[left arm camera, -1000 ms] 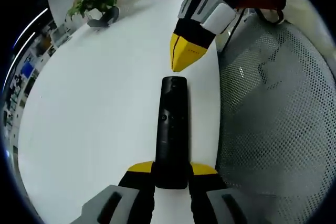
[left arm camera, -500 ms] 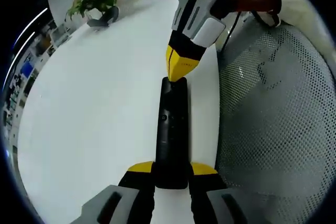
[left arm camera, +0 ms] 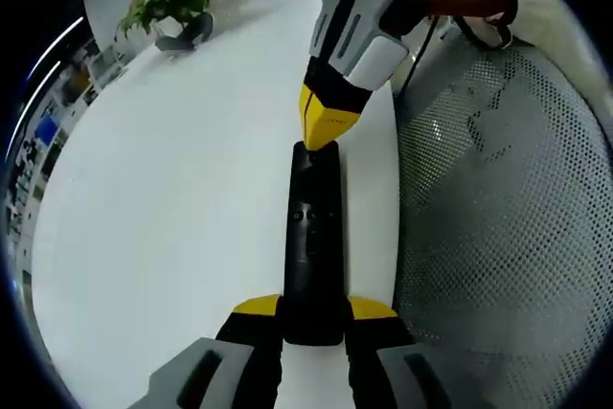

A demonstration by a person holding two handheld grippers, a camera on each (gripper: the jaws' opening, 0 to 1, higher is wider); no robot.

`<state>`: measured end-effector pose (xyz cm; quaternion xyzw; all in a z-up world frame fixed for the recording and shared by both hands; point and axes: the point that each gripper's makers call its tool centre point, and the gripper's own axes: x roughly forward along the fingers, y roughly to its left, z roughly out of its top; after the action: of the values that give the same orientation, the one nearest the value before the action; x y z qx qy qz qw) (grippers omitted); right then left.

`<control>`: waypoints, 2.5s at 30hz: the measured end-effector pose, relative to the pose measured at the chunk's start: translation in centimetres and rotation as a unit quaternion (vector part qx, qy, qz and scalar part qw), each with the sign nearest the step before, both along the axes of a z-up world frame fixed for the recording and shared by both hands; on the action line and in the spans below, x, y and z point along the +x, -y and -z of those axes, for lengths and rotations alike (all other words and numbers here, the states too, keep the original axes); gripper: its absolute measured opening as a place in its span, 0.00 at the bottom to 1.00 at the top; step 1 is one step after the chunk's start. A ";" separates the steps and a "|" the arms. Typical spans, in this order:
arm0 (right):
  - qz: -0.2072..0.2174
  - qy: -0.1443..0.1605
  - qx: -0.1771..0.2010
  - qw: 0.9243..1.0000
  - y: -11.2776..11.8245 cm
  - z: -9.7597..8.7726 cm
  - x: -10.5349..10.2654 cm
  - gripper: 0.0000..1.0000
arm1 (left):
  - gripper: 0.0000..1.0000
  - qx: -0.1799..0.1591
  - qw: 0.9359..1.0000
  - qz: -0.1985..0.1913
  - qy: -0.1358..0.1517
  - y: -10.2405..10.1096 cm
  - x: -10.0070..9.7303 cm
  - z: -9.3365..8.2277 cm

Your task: Press the specified remote control buttons in sequence, fully releasing each button before pressing the next.

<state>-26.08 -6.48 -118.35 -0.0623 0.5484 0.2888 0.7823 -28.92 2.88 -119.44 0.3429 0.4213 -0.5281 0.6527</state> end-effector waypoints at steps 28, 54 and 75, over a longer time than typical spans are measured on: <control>0.006 -0.019 0.018 1.000 -0.8 -0.2 -0.6 0.00 | 0.24 -0.034 0.999 -0.001 0.009 0.0 0.0 -0.1; -0.005 -0.020 0.004 1.000 -1.3 0.0 -0.4 0.00 | 0.24 -0.034 0.999 -0.001 0.007 0.0 0.0 -0.1; -0.017 -0.023 -0.016 0.999 -1.3 0.0 -0.4 0.00 | 0.24 -0.043 0.999 0.001 0.008 0.0 0.0 -0.1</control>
<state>-26.46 -5.17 -118.34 -0.0777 0.5695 0.2947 0.7634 -28.92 2.87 -119.32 0.3190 0.3928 -0.5439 0.6695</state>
